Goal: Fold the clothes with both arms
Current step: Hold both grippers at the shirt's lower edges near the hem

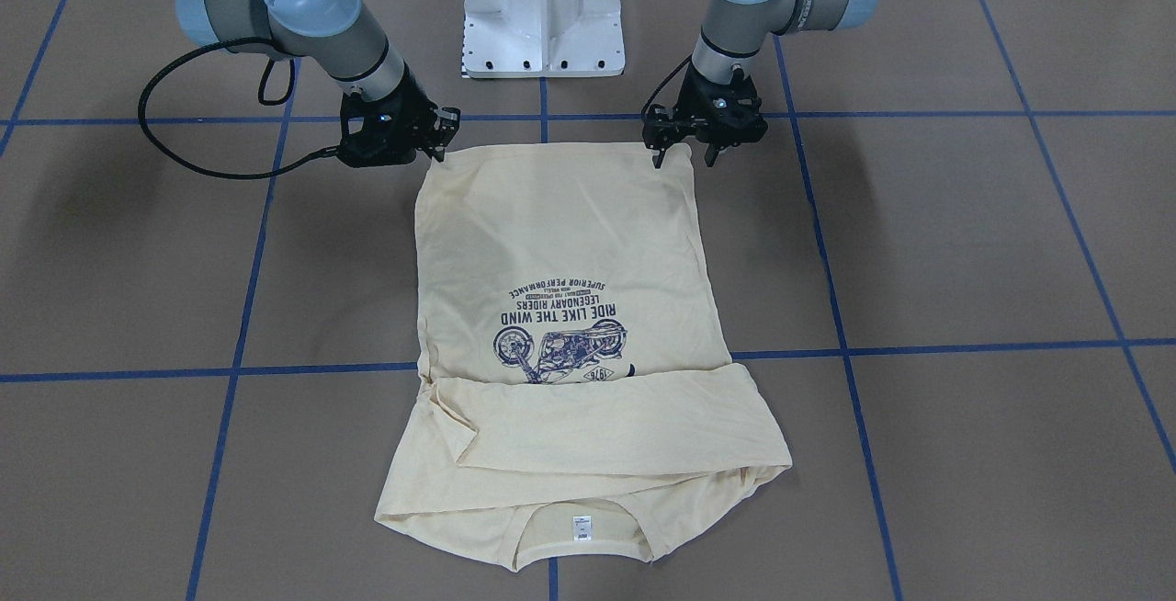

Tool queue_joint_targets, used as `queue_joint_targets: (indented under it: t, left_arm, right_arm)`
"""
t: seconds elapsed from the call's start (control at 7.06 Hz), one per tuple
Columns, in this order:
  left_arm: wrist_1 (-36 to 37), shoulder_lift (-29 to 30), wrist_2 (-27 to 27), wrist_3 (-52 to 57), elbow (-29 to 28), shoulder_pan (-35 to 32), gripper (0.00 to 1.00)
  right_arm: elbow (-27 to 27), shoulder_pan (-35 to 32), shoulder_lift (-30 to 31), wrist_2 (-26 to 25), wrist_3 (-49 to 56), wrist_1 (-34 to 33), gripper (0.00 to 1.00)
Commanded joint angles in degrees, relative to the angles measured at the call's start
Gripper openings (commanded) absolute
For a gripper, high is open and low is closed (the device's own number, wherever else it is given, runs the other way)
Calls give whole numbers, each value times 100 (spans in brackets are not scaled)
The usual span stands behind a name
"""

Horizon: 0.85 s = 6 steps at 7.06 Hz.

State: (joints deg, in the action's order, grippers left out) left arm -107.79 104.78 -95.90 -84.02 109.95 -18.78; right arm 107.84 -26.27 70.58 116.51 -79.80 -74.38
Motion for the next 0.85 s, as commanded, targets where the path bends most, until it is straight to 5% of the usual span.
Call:
queue_joint_targets:
  t: [0.0,0.71]
  left_arm:
    - [83,-2,1,0,9,93,82]
    - [267,7,-7,0,44,261,73]
  right_arm:
    - [0,-44,-10,3,0,-6,0]
    - [-9,-97,-18,12,0,-15,0]
